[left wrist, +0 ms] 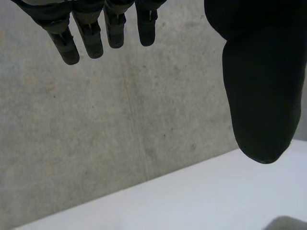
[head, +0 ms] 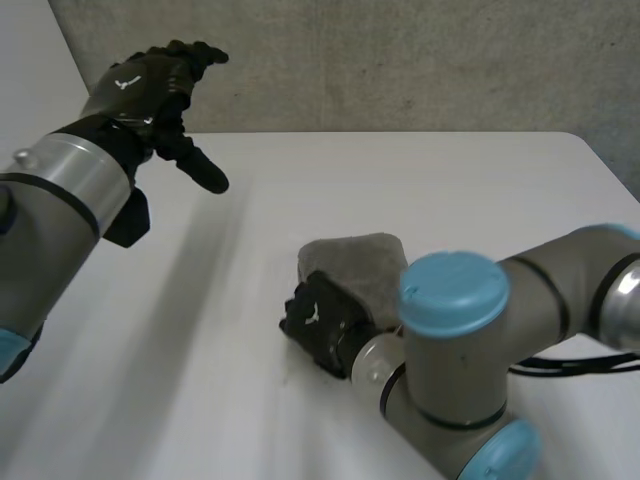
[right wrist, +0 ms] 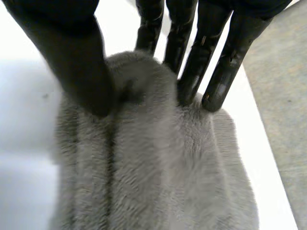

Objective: Fold the towel.

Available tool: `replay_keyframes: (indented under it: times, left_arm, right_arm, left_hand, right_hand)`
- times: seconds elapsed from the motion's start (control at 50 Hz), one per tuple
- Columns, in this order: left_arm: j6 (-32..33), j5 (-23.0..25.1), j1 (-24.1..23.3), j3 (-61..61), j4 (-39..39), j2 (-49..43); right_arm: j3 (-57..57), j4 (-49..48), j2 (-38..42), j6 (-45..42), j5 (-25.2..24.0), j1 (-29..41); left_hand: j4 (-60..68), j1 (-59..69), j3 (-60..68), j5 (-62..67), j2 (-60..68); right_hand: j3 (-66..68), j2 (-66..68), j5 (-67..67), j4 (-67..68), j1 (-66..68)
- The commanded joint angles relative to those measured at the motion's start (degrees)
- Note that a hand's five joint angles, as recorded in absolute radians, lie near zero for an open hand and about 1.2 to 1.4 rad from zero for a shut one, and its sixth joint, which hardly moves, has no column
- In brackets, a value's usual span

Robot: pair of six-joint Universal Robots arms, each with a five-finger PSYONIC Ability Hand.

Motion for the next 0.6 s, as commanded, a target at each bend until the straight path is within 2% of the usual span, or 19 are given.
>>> replay_keyframes:
  times: [0.02,0.04,0.08,0.1,0.14,0.16,0.24,0.38,0.6]
  left_arm:
    - [0.49,-4.95,-3.69,0.64,-0.5,-5.84]
    - [0.49,-5.04,-4.56,0.64,-0.5,-7.42]
    - [0.58,-4.95,-5.36,0.55,-0.41,-8.74]
    - [0.32,-4.95,-6.15,0.12,-0.32,-9.89]
    - [-0.12,-4.87,-6.68,-0.32,0.11,-11.21]
    - [-0.21,-4.86,-7.38,-0.59,1.16,-12.87]
    - [-0.21,-4.78,-9.48,-0.59,4.32,-16.47]
    - [0.31,-4.6,-13.62,1.34,11.71,-24.3]
    - [0.49,-4.6,-14.59,5.21,11.02,-36.69]
  right_arm:
    - [3.59,-3.42,-6.33,6.69,4.63,-2.42]
    - [3.6,-3.43,-6.34,6.72,4.63,-2.43]
    - [5.08,-4.66,-9.66,15.55,4.19,-6.88]
    - [5.09,-4.66,-9.68,15.6,4.19,-6.91]
    - [5.53,-4.14,-12.83,25.48,4.02,-12.95]
    - [5.53,-4.13,-12.84,25.53,4.02,-12.98]
    - [4.3,1.38,-13.46,35.53,2.18,-19.64]
    - [1.66,7.12,-7.84,38.1,-3.63,-22.91]
    - [0.34,3.61,1.56,42.49,-6.53,-22.73]
  left_hand:
    - [0.49,-0.02,0.51,-1.73,0.35]
    - [0.49,-0.02,0.51,-1.73,0.35]
    - [0.49,-0.02,0.51,-1.73,0.35]
    - [0.49,-0.02,0.51,-1.73,0.35]
    - [0.49,-0.02,0.51,-1.73,0.35]
    - [0.49,-0.02,0.51,-1.73,0.35]
    - [0.49,-0.02,0.51,-1.73,0.35]
    - [0.7,0.2,0.72,-1.52,0.56]
    - [1.04,0.53,1.06,-1.18,0.9]
  right_hand:
    - [-31.2,-28.32,-29.79,-30.85,-28.73]
    - [-31.2,-28.32,-29.79,-30.85,-28.73]
    - [-31.2,-28.32,-29.79,-30.85,-28.73]
    - [-31.2,-28.32,-29.79,-30.85,-28.73]
    - [-31.2,-28.32,-29.79,-30.85,-28.73]
    - [-31.2,-28.32,-29.79,-30.85,-28.73]
    - [-31.2,-28.32,-29.79,-30.85,-28.73]
    - [-31.2,-28.32,-29.79,-30.85,-28.73]
    - [-31.2,-28.32,-29.79,-30.85,-28.73]
